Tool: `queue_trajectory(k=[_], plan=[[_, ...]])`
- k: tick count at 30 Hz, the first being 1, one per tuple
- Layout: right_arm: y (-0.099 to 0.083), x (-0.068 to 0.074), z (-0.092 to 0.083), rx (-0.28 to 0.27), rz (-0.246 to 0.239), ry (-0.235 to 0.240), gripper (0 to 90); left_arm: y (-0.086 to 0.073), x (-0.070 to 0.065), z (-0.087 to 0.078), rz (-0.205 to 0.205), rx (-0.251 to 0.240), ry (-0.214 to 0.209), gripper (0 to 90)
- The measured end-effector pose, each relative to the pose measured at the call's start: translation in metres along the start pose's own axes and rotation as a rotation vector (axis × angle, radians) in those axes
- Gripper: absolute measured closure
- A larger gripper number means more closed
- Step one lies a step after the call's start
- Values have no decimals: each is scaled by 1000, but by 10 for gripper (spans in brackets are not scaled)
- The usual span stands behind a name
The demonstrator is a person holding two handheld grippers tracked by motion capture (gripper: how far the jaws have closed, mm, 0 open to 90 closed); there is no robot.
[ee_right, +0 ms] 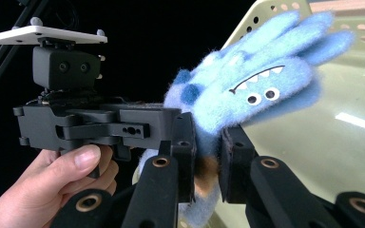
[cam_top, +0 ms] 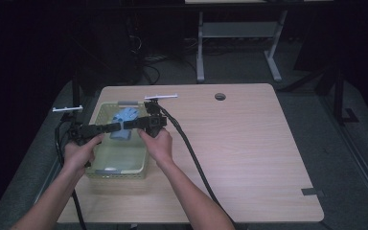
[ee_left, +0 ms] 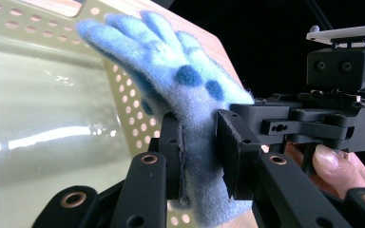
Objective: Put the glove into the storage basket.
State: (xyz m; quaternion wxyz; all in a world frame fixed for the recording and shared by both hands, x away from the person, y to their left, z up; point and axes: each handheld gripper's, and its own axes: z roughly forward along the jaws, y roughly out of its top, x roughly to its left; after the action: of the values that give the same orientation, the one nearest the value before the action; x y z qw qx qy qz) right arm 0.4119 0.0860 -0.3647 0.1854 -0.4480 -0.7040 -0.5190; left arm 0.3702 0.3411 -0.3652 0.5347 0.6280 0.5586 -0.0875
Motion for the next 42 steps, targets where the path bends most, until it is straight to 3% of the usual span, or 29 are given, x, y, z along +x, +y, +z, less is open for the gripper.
queue_trajectory(k=[13,18,42], plan=[[-4,-7,18,33,8,-10,785,-2,13,-1,-4,29,34,720],[-6,-10,23,45,11,-13,784,-5,21,0,-32,37,24,720],[-16,-29,47,129,48,-43,780,-15,46,10,-95,100,77,721]])
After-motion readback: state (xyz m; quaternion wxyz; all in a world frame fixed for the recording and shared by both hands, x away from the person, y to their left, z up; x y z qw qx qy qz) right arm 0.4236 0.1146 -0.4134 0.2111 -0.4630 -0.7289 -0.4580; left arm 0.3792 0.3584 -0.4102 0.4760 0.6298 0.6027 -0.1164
